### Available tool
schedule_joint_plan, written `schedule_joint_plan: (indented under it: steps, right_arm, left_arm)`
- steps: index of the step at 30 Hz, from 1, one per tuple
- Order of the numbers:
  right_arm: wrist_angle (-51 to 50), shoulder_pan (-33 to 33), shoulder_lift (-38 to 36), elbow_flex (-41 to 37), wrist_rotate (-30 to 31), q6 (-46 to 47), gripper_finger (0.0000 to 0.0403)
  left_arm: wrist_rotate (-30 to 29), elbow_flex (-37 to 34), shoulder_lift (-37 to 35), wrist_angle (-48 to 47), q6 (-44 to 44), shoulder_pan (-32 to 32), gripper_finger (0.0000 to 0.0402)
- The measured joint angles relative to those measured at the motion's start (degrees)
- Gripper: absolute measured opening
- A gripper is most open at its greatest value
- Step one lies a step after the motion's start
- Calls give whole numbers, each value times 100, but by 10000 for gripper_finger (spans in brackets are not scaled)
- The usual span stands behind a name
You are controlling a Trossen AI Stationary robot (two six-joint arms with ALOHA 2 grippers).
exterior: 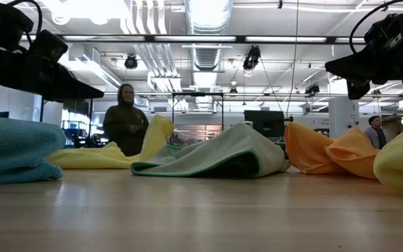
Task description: Fold microfiber towels
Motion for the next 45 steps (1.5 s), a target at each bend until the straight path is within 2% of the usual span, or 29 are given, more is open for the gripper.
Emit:
schedule_joint_plan:
  steps: [45]
  right_arm:
    - [0,2,1,1,0,0,9]
  left_arm:
    - [1,0,0,0,2,-2,0]
